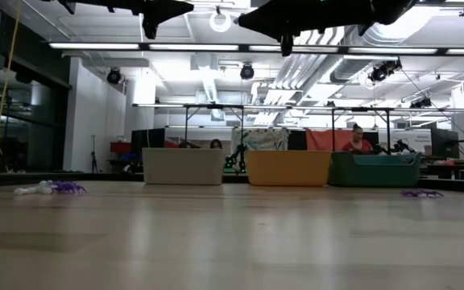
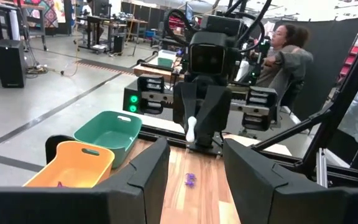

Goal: Sort Halloween decoration
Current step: Put the white bone toy into the green bin

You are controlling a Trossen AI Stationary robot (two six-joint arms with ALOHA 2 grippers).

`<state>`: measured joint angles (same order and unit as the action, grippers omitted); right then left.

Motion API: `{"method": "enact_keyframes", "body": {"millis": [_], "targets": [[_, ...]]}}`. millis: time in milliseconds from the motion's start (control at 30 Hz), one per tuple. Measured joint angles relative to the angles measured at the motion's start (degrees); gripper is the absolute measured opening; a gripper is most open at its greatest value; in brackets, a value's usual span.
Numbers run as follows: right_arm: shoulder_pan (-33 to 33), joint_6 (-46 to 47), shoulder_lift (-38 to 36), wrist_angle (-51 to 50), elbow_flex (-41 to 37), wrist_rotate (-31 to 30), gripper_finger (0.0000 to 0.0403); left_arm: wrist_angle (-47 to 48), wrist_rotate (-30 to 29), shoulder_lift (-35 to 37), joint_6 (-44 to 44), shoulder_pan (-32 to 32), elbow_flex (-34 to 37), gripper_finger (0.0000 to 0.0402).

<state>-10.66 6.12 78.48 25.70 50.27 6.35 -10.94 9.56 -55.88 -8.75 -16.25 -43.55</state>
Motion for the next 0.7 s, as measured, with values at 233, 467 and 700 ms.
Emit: {"method": "enact_keyframes", "body": {"millis": [233, 467, 700], "targets": [[0.0, -0.1, 0.0, -0.4, 0.3, 0.1, 0.0, 0.0, 0.0, 0.0, 0.0, 0.0, 0.0, 0.0141], [-0.1, -0.2, 0.0, -0.4, 0.3, 0.0, 0.0, 0.0, 0.0, 0.0, 0.0, 0.0, 0.0, 0.0141], [-4.7, -1.7, -4.5, -11.2, 0.3, -5.0, 0.0, 0.1, 0.0, 0.0, -0.2, 0.0, 0.0, 0.0141]]}}
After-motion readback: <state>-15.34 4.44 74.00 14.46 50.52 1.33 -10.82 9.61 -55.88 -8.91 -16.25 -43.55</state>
